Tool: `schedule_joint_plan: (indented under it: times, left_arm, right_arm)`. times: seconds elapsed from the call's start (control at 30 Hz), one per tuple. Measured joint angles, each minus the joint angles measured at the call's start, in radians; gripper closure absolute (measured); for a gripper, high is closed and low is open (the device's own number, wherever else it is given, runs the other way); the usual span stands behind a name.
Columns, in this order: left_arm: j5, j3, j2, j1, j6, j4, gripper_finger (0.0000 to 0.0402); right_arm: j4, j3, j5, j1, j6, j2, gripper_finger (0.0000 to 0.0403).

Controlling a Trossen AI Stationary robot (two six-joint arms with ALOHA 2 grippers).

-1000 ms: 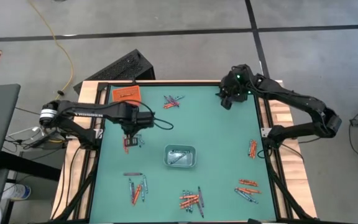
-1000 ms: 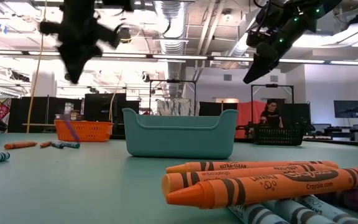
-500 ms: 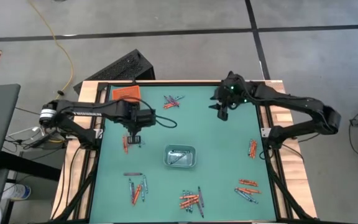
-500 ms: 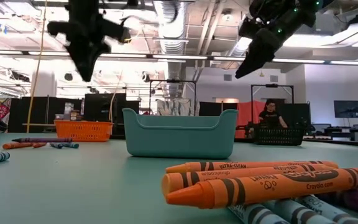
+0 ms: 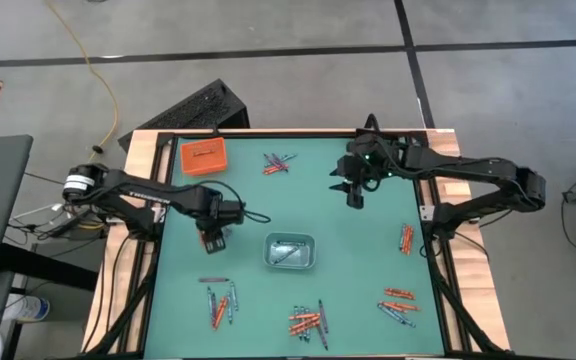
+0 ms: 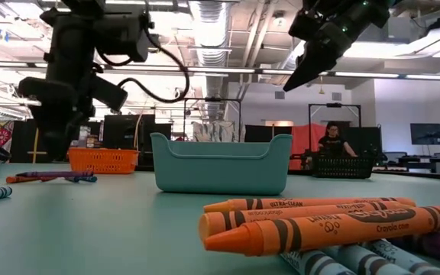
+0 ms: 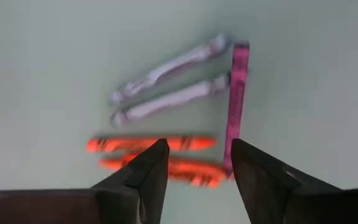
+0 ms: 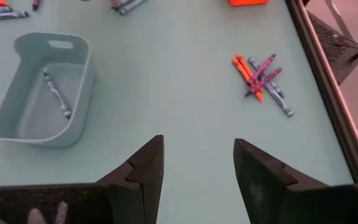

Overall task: Sort crayons
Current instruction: Put the violet crayon into the black bin

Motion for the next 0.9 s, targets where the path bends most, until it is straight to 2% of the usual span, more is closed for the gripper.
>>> schedule_joint_plan:
  times: [0.13,0.3,0.6,0.77,0.9]
  left_arm:
    - [0.003,-0.011,0.000,-0.051,-0.041,0.114,0.0252]
    - [0.014,-0.012,0.035,-0.112,-0.050,0.126,0.0264]
    - [0.115,-0.005,0.175,-0.218,0.024,0.185,0.0265]
    - [0.017,0.019,0.186,-0.250,0.002,0.134,0.0265]
    - [-0.032,0.040,0.110,-0.250,-0.007,0.082,0.0265]
  right_arm:
    - [0.002,0.000,0.022,-0.001,0.001,0.000,0.0218]
    - [0.001,0.000,0.022,0.000,0.006,0.000,0.0218]
    - [0.003,0.000,0.022,-0.001,0.024,0.000,0.0218]
    - [0.000,0.000,0.022,0.006,0.027,0.000,0.0218]
    - [0.006,0.000,0.022,0.006,0.027,0.000,0.0218]
